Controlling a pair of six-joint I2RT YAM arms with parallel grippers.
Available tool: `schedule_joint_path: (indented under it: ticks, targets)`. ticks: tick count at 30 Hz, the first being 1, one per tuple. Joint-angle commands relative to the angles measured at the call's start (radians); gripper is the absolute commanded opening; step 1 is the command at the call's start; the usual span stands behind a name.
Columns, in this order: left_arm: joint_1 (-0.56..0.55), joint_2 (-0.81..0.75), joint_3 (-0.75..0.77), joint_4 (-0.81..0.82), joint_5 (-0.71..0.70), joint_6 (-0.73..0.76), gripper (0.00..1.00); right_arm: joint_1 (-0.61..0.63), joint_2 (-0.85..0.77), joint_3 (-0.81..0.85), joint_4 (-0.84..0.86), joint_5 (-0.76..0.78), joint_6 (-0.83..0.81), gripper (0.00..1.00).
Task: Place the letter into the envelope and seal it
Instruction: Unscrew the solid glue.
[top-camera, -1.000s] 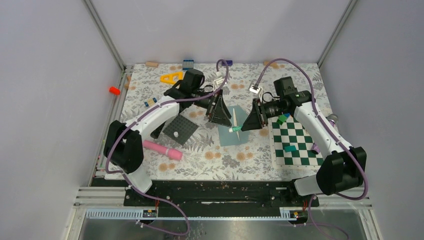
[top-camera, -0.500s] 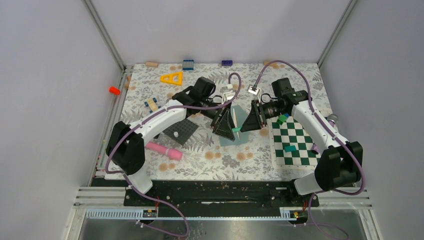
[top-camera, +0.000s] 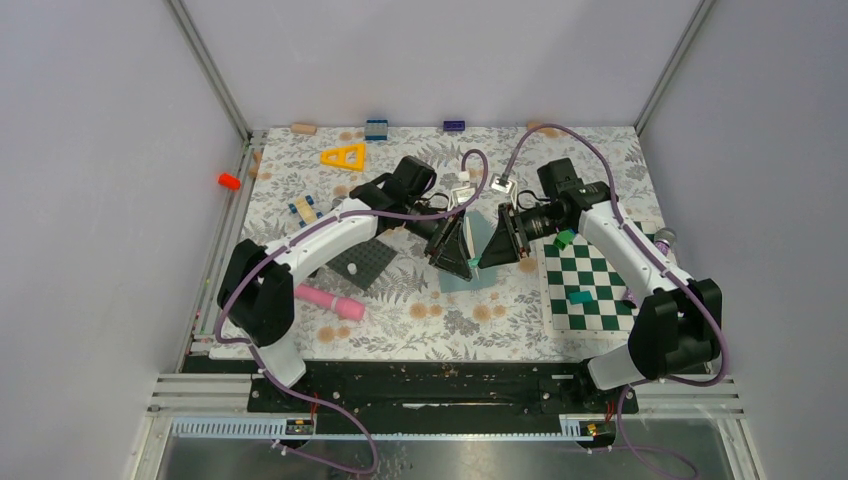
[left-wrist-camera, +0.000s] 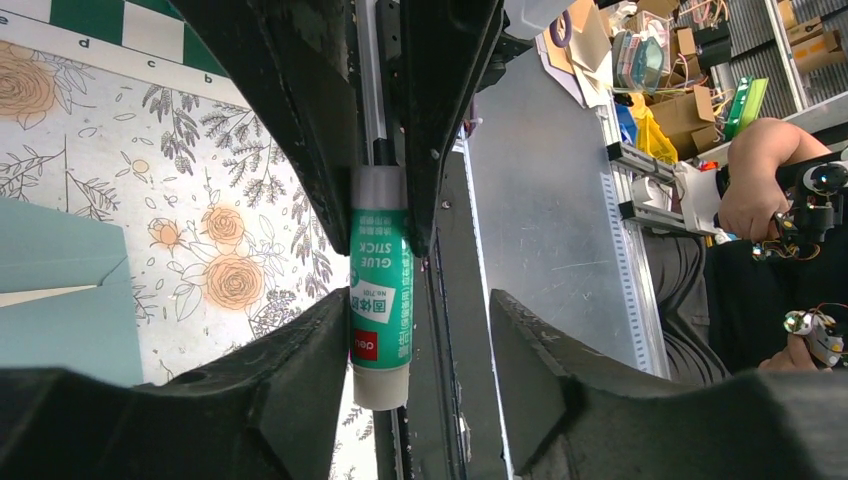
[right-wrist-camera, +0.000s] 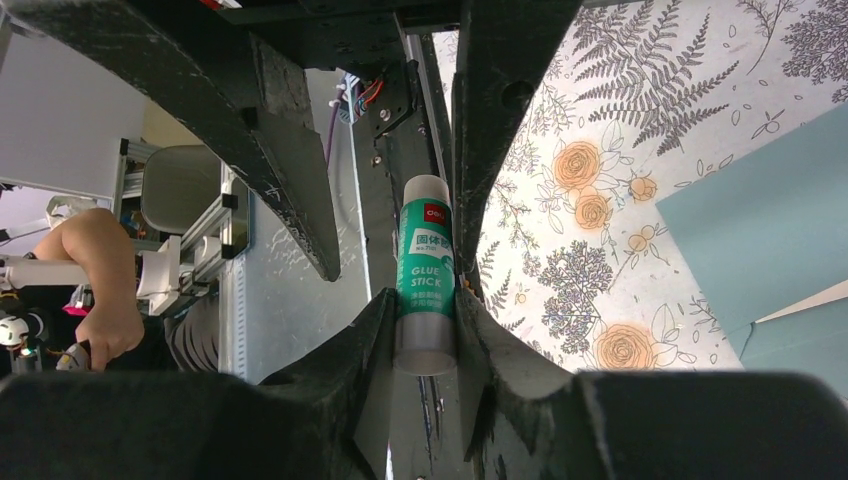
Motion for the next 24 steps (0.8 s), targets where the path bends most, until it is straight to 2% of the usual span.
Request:
schedule_joint_path:
  ticks: [1,10,11,14,16,21,24]
  targets:
    - [-0.005,-0.001,0.046,0.019,-0.009,0.022,0.5,0.013,0.005,-0.004,-0.012,-0.036,-0.019,0.0]
    - [-0.015,0.0,0.049,0.004,-0.043,0.04,0.28,0.017,0.007,0.0,-0.011,-0.031,-0.014,0.0]
    - [-0.018,0.0,0.05,-0.002,-0.05,0.046,0.26,0.017,0.008,0.004,-0.011,-0.029,-0.011,0.03]
    - [-0.021,-0.007,0.051,-0.013,-0.083,0.059,0.23,0.017,0.01,0.021,-0.012,-0.008,0.022,0.24]
    - [-0.021,-0.022,0.051,-0.02,-0.117,0.072,0.21,0.015,0.005,0.035,-0.012,0.012,0.056,0.35]
    - [-0.022,-0.077,0.028,-0.011,-0.223,0.091,0.14,-0.005,-0.002,0.043,-0.013,-0.013,0.098,0.5]
    - [-0.027,-0.102,0.011,0.008,-0.265,0.088,0.13,-0.021,0.006,0.047,-0.011,-0.034,0.119,0.53]
